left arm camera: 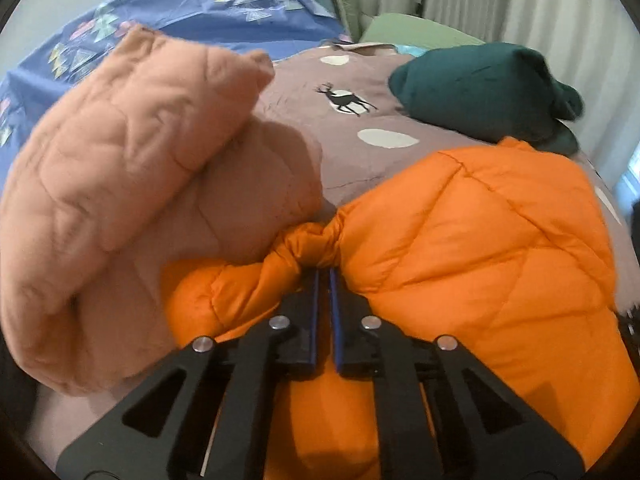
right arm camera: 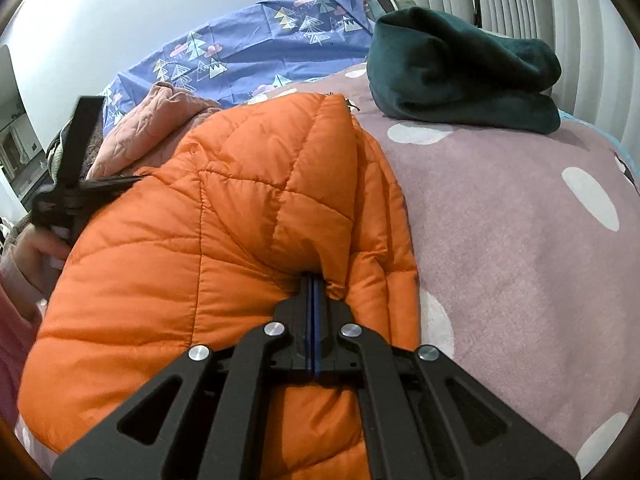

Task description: Fold large clothes

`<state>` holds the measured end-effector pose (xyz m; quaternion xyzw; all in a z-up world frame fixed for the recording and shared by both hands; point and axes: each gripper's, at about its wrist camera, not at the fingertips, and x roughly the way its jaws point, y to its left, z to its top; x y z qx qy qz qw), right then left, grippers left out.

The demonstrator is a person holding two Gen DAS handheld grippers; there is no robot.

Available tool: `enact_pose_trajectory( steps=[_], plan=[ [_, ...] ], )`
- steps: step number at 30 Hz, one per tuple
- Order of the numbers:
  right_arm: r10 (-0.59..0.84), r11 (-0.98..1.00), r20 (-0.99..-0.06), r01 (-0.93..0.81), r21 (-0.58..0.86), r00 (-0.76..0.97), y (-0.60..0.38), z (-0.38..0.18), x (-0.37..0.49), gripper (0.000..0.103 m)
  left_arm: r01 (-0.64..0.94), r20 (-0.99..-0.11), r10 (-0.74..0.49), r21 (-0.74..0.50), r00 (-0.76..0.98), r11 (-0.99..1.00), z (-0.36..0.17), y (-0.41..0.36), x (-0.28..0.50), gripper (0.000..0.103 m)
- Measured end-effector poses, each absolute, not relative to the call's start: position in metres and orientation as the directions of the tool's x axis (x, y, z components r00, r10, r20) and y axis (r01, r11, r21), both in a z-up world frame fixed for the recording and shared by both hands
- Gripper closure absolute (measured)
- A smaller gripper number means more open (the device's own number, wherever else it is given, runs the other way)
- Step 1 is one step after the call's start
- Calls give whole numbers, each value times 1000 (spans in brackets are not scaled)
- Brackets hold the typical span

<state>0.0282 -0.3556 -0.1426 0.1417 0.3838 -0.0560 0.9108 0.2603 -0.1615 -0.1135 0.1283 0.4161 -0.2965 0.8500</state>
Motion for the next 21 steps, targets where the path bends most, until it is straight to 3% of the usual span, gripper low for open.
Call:
enact_pose_trajectory(
  steps=[5, 7, 10, 14, 17, 19, 20, 21],
  plan=[
    [27, 974, -741, 148, 169, 671, -355, -120, 32, 101, 630, -777, -353, 70, 521, 774, -94, -163, 246, 99],
    [43, 973, -742, 141, 183, 669, -359, -98, 34, 96, 642, -761, -370, 78, 532, 763, -77, -158, 237, 94],
    [40, 982, -670, 94, 163, 742, -357, -49, 35, 79, 680, -717, -440, 64, 541, 731, -50, -154, 219, 75],
    [51, 993, -632, 27, 113, 773, -344, -18, 64, 79, 727, -673, -513, 55, 534, 685, -18, -166, 196, 71],
    [92, 991, -659, -2, 135, 747, -340, -28, 104, 79, 742, -695, -509, 54, 508, 668, -26, -191, 192, 68],
    [-31, 994, -732, 99, 51, 681, -348, -66, 135, 81, 730, -739, -465, 53, 488, 682, -51, -207, 203, 67],
    [-66, 988, -757, 146, 40, 650, -357, -85, 142, 88, 724, -744, -456, 54, 489, 687, -63, -211, 207, 67],
    [-40, 979, -775, 180, 96, 630, -372, -110, 146, 89, 720, -745, -463, 32, 480, 694, -75, -212, 211, 67]
  ],
)
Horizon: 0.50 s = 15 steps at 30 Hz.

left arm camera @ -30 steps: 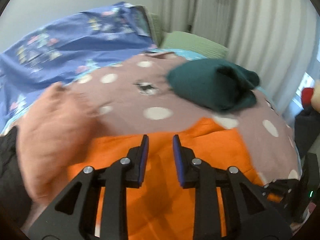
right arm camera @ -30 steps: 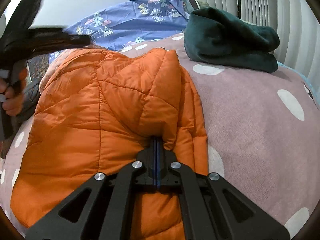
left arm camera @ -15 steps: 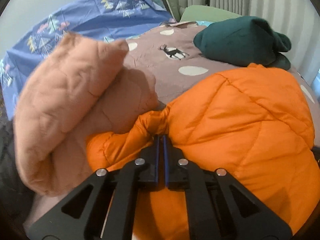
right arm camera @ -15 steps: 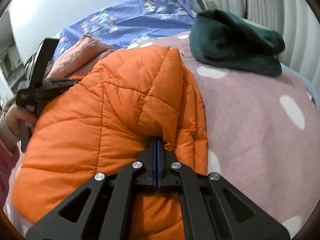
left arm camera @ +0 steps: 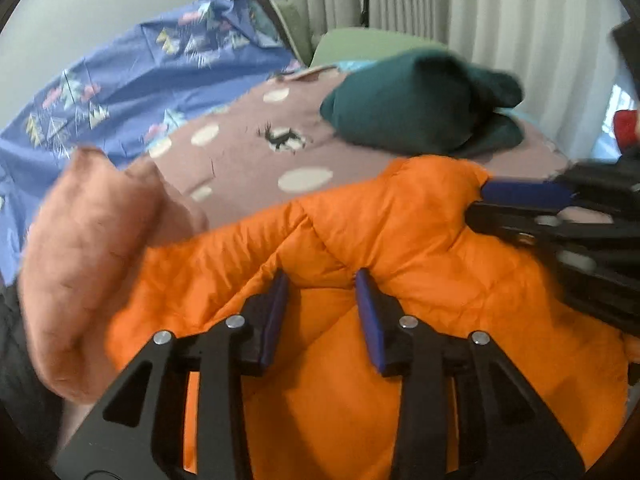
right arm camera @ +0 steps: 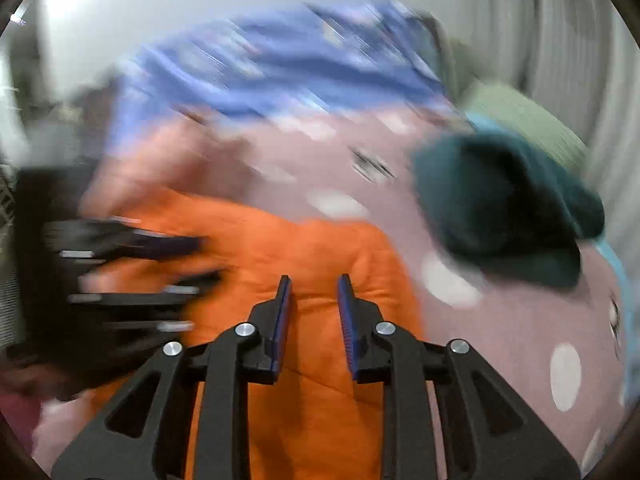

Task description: Fold large clothes

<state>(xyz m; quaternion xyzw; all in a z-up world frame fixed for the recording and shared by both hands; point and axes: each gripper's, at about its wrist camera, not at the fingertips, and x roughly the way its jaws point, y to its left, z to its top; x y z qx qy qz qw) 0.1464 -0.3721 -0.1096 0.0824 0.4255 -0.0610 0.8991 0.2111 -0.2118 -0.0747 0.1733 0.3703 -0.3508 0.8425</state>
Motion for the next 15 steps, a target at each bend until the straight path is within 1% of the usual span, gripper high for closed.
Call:
enact_pose_trajectory(
  steps=[1, 2, 3, 4, 7, 10, 12, 13, 15],
  plan=[
    [20, 963, -775, 195, 184, 632, -386, -126, 146, 90, 715, -744, -482, -9, 462, 699, -80, -210, 217, 67],
    [64, 944, -767, 211, 254, 639, -398, -134, 143, 94, 707, -744, -505, -63, 437, 704, -85, -208, 223, 65],
    [72, 931, -759, 229, 284, 647, -405, -139, 140, 96, 705, -746, -513, -84, 424, 705, -87, -207, 227, 65],
    [59, 935, -758, 230, 270, 649, -404, -140, 140, 97, 708, -750, -514, -86, 417, 701, -90, -210, 228, 65],
    [-9, 959, -762, 222, 177, 648, -391, -138, 143, 97, 709, -752, -490, -42, 442, 704, -91, -214, 224, 65],
    [-40, 969, -757, 209, 129, 653, -386, -137, 142, 98, 695, -749, -475, -27, 463, 719, -80, -207, 216, 65],
    [-47, 972, -752, 203, 116, 658, -385, -138, 142, 98, 697, -736, -508, -69, 447, 714, -67, -194, 203, 66],
    [-40, 971, -752, 202, 125, 658, -386, -139, 142, 98, 710, -716, -548, -105, 432, 696, -56, -182, 190, 66],
    [-29, 970, -752, 201, 139, 659, -389, -140, 143, 98, 730, -682, -606, -155, 408, 665, -38, -159, 154, 61]
  ],
)
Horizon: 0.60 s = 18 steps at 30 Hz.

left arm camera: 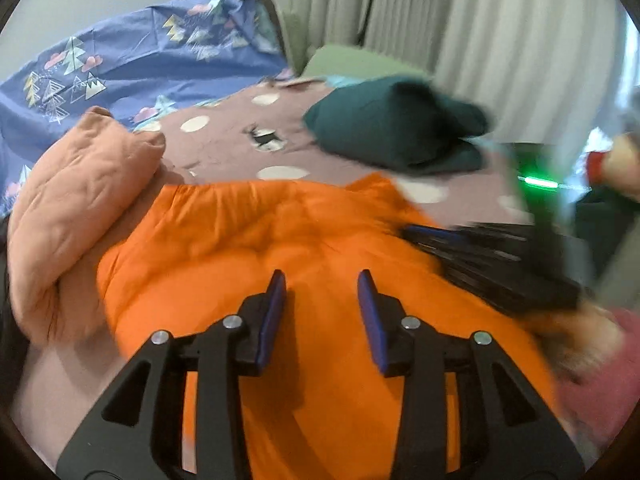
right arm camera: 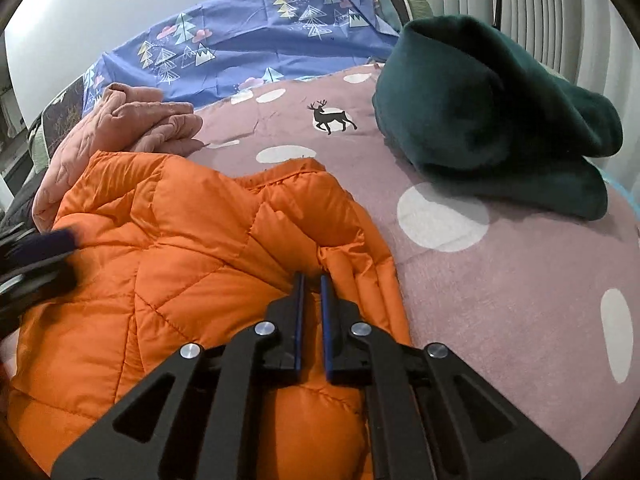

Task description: Fold large clothes

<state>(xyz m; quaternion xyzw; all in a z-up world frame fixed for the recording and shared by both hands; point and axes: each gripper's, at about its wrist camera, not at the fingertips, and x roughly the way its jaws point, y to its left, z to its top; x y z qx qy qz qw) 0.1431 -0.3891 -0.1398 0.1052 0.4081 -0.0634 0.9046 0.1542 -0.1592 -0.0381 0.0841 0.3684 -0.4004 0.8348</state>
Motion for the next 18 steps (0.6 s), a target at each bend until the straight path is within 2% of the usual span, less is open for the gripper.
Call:
enact_pose_trajectory(
  steps=[1, 3, 6, 11, 18],
  plan=[
    [-28, 969, -751, 201, 141, 659, -389, -140, 143, 98, 742, -670, -625, -162, 401, 650, -33, -152, 138, 59],
    [-28, 969, -749, 201, 141, 662, -389, -140, 140, 98, 772, -642, -657, -156, 395, 617, -25, -137, 97, 46],
    [-31, 969, -743, 202, 140, 668, -388, -140, 138, 98, 826, -640, -675, -108, 369, 554, -32, -122, 24, 44],
    [-51, 972, -738, 205, 119, 673, -383, -139, 136, 98, 780, -670, -535, 107, 515, 616, -60, -147, -12, 42],
    [-48, 970, -732, 207, 129, 680, -384, -139, 134, 98, 780, -669, -528, 126, 523, 612, -56, -140, -26, 42]
  ],
)
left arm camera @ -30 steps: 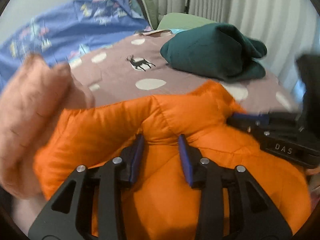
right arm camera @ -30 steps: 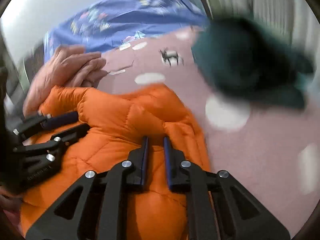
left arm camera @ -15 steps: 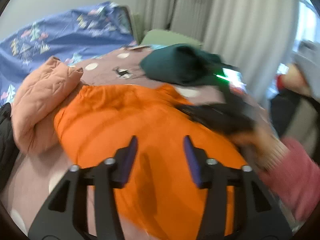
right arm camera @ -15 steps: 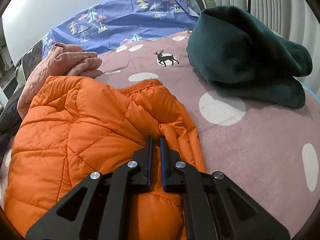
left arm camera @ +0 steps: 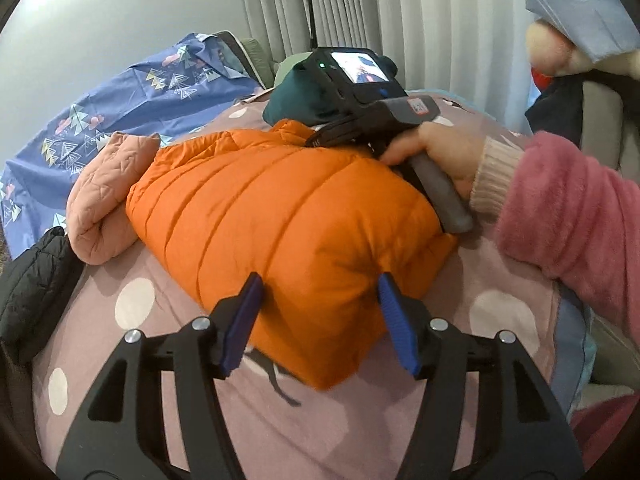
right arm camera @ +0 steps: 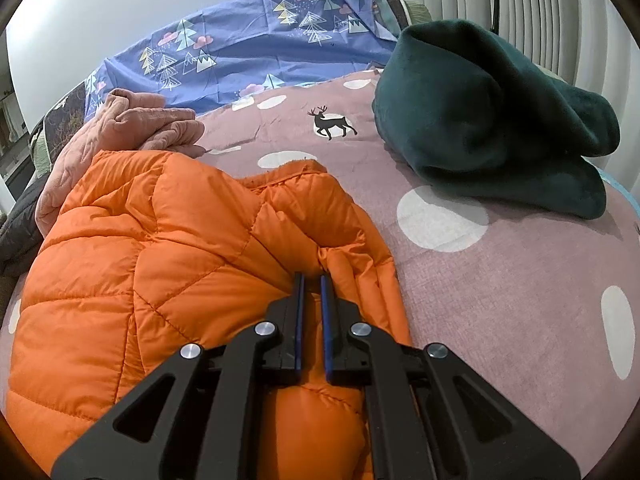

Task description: Fold large clothes

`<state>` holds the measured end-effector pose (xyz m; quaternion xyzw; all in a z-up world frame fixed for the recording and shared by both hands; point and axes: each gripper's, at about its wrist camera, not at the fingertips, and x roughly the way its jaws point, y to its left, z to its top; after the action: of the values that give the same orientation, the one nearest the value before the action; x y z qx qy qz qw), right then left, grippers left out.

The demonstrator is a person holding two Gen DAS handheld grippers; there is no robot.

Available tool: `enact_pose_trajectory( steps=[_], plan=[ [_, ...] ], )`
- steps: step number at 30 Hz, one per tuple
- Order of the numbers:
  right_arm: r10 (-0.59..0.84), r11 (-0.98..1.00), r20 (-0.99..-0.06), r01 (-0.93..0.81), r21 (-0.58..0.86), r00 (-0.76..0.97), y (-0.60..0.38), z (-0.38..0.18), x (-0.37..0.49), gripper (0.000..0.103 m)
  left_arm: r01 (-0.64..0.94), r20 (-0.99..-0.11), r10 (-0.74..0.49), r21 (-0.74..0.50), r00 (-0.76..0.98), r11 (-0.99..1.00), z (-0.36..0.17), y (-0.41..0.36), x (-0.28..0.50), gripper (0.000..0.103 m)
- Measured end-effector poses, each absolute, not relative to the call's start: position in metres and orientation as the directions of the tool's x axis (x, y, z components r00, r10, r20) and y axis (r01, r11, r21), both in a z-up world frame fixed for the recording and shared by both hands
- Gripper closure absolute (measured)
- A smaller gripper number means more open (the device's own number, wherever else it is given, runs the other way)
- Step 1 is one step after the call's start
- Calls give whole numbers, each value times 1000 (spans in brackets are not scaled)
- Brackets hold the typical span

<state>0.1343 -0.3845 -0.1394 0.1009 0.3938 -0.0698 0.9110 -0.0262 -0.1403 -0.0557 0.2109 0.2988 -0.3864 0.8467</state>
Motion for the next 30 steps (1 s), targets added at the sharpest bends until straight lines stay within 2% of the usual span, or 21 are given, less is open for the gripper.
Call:
enact_pose_trajectory(
  steps=[4, 6, 8, 11, 14, 15, 17, 23, 25, 27, 30],
  plan=[
    [-42, 969, -727, 206, 138, 685, -385, -140, 133, 98, 777, -680, -503, 160, 534, 610, -66, -139, -30, 40],
    [-41, 969, -727, 206, 139, 685, -386, -140, 132, 98, 779, -680, -499, 173, 537, 603, -68, -143, -31, 32],
    [-38, 968, -728, 206, 144, 685, -386, -140, 132, 98, 783, -677, -494, 202, 545, 588, -67, -150, -36, 29],
    [-38, 967, -728, 207, 145, 685, -384, -139, 132, 98, 761, -663, -463, 260, 589, 595, -70, -156, -35, 29],
    [-36, 966, -727, 210, 149, 685, -385, -140, 131, 98, 657, -640, -352, 326, 683, 680, -74, -165, -18, 38],
    [-38, 966, -726, 212, 150, 687, -385, -139, 131, 98, 624, -636, -324, 327, 701, 710, -74, -164, -10, 38],
    [-46, 967, -723, 213, 142, 689, -383, -139, 130, 98, 613, -661, -329, 251, 674, 749, -71, -152, -1, 39],
    [-54, 977, -715, 186, 108, 697, -373, -140, 130, 98, 598, -725, -275, 230, 631, 768, -98, -115, -4, 40],
    [-74, 980, -713, 185, 78, 698, -368, -139, 129, 98, 598, -744, -290, 179, 602, 781, -98, -111, -3, 44],
    [-78, 980, -714, 184, 72, 696, -369, -137, 129, 98, 634, -770, -358, 78, 528, 769, -87, -106, -2, 62],
    [-85, 982, -697, 178, 62, 712, -367, -131, 123, 95, 683, -778, -472, -76, 415, 726, -67, -92, -4, 79]
  ],
)
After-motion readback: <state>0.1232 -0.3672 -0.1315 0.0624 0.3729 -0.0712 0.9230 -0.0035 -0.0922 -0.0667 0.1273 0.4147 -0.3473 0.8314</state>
